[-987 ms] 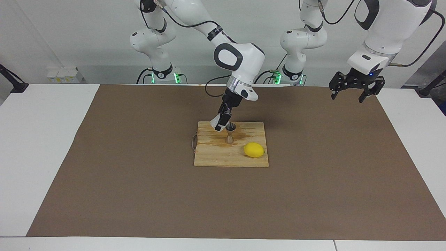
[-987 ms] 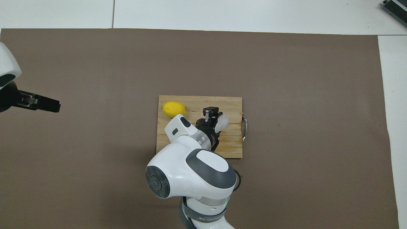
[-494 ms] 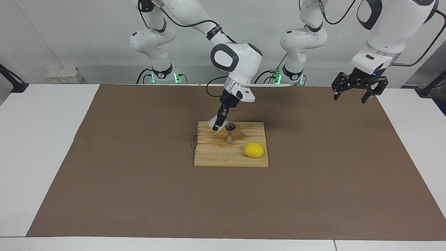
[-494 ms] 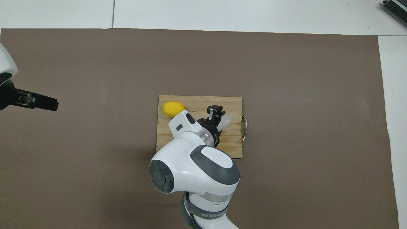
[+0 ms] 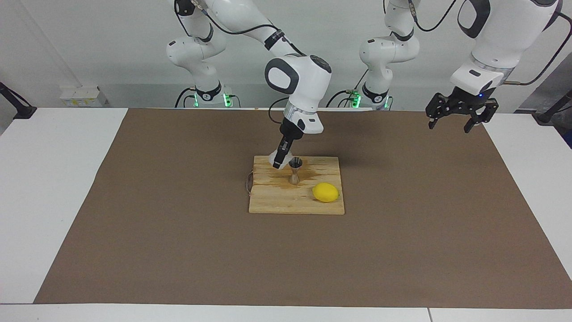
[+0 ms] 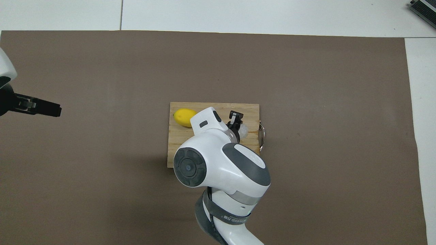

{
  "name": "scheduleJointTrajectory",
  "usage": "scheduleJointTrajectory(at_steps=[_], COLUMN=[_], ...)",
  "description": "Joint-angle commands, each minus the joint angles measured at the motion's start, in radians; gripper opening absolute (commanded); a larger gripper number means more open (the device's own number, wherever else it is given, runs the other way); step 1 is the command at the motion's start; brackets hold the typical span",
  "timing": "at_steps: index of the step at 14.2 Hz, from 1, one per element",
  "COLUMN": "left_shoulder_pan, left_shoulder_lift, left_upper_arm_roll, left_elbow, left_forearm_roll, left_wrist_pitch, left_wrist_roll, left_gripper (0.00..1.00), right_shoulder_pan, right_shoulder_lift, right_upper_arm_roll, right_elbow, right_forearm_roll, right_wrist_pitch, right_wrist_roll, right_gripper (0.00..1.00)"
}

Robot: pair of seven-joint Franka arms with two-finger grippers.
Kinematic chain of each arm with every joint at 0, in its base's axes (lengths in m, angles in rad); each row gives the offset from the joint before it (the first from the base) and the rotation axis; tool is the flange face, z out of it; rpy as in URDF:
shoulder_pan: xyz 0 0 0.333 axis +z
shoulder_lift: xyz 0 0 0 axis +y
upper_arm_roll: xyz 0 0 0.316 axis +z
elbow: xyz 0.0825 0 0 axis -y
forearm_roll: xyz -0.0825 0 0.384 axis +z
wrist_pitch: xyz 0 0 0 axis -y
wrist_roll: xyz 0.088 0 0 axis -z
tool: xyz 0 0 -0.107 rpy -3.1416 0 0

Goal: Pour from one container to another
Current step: 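Turn the clear cup upright and carry it back off the board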

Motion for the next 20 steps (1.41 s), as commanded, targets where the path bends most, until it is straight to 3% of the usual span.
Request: scheduleJointTrajectory(at_steps=[1,15,20], left_shoulder_pan=[0.009,0.007,0.006], left_shoulder_lift=[0.003,0.003,0.003], left_upper_arm_roll=[0.000,-0.002,-0.002], left_elbow=[0.001,0.001,0.001], left_forearm_roll=[-0.011,-0.011,-0.011], left_wrist_pitch=[0.010,0.008,0.008], left_wrist_roll=[0.013,0.013,0.013], left_gripper=[1.00,1.00,1.00], right_shoulder_pan=[-0.043,-0.225,-0.323], right_shoulder_lift=[-0.028,-0.078,-0.097], right_upper_arm_roll=[0.009,0.009,0.009], right_elbow=[-0.003,-0.048,-0.181], right_forearm_roll=[0.081,0.404,0.529], right_wrist_pitch=[0.016,0.029,0.222], right_wrist_roll=[-0.016,-0.267,-0.443], right_gripper=[0.31,0.31,0.31])
